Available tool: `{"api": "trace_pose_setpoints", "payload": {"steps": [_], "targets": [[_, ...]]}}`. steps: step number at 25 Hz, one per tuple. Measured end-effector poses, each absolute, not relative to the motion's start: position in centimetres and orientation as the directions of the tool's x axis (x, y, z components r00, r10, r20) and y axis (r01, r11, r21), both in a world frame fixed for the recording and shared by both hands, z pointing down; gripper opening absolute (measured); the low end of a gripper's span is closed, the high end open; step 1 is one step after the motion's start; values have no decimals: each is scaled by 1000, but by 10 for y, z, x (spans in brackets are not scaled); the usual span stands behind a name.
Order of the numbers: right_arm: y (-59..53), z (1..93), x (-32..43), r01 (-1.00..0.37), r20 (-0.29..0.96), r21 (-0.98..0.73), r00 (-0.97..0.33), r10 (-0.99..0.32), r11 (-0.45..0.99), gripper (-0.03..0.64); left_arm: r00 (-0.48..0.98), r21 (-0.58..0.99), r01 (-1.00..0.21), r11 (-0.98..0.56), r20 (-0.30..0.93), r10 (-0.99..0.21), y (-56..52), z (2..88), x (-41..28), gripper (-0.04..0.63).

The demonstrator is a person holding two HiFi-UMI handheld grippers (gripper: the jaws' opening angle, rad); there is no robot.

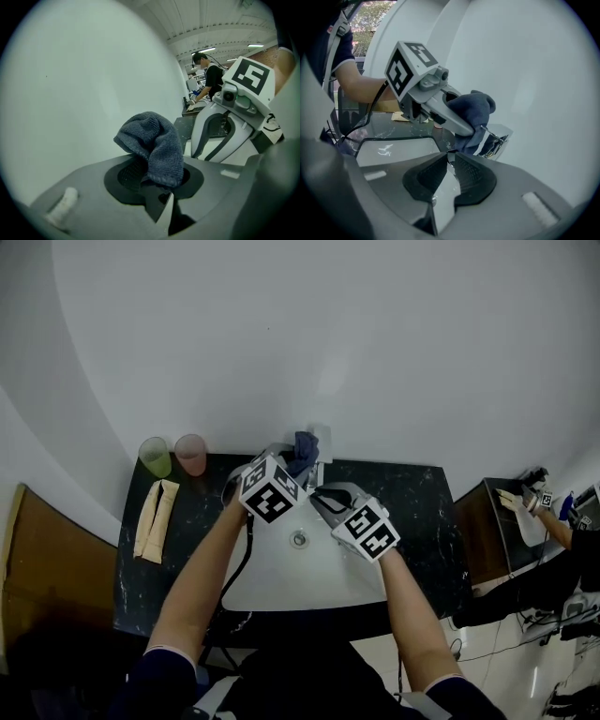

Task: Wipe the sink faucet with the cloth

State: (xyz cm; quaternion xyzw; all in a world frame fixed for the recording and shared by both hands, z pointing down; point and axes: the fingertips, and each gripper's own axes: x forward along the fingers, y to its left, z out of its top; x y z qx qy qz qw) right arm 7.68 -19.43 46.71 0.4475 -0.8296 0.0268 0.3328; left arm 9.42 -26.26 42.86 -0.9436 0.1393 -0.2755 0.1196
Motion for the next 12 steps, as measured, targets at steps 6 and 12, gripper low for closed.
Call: {"api": "trace_pose_setpoints", "payload": {"steps": [6, 12], "targets": [[-195, 467, 77, -778, 554, 283, -344, -758, 560, 51, 780, -269, -243, -932, 517, -352, -261, 445, 78, 103], [-195, 468, 76, -787, 569, 282, -323, -756, 549, 51, 763, -150, -321, -935, 544, -349, -287, 478, 87, 103]]}}
